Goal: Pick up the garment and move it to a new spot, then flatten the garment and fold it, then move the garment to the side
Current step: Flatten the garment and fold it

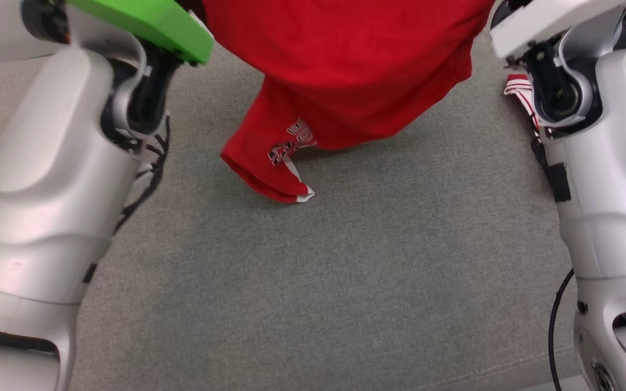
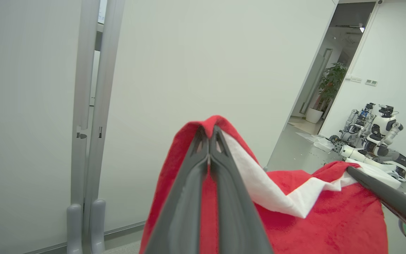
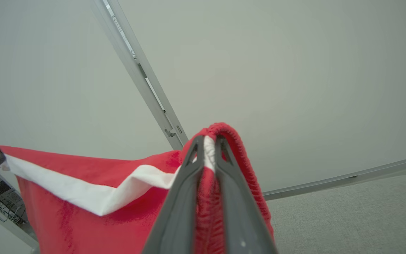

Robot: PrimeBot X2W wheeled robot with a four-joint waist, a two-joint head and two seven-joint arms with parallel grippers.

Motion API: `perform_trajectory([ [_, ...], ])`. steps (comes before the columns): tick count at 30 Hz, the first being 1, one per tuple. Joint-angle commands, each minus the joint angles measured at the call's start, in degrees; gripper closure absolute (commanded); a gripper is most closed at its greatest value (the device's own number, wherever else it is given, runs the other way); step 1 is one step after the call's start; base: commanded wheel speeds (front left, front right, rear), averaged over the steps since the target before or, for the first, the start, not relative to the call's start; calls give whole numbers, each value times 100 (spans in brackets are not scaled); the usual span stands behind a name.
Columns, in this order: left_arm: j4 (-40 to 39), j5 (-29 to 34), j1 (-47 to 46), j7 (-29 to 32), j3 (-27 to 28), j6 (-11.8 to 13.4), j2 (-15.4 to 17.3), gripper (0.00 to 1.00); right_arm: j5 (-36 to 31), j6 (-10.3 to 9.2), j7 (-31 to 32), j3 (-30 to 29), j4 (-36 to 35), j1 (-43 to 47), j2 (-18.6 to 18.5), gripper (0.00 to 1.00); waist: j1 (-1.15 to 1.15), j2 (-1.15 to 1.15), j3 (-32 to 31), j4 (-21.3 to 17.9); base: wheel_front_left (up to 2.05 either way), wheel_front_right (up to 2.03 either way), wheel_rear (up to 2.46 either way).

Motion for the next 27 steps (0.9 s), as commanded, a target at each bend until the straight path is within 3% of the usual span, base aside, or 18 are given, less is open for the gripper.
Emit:
perform_trajectory([
  [1,-27,16,-174,-56,77,-44,143,100,89,-1,-42,-75,91,-238,76,100,0,0,432,-118,0,0,0],
  [7,-144,261,-752,-738,519,-150,415,100,47,-1,-1105,-21,501,-1158,259,100,0,0,839,-164,0,0,0],
  [12,-489,506,-962,-948,925,-369,362,100,-119,-1,-2082,158,630,-1649,274,100,0,0,979,-109,0,0,0],
  [18,-522,814,-100,-950,1163,-691,83,100,-199,-1,-2190,643,1260,-1243,224,100,0,0,1053,85,0,0,0],
  [22,-378,605,663,-951,1233,-773,-137,100,53,-1,-2093,1143,1671,-781,40,100,0,0,976,203,0,0,0],
  [25,-471,176,1196,-952,887,-790,-151,100,429,-1,-1870,1481,1709,-343,-121,100,0,0,792,282,0,0,0],
  [27,-623,-197,1652,-915,488,-791,47,100,735,-1,-1668,1755,1605,21,-233,100,0,0,655,307,0,0,0],
])
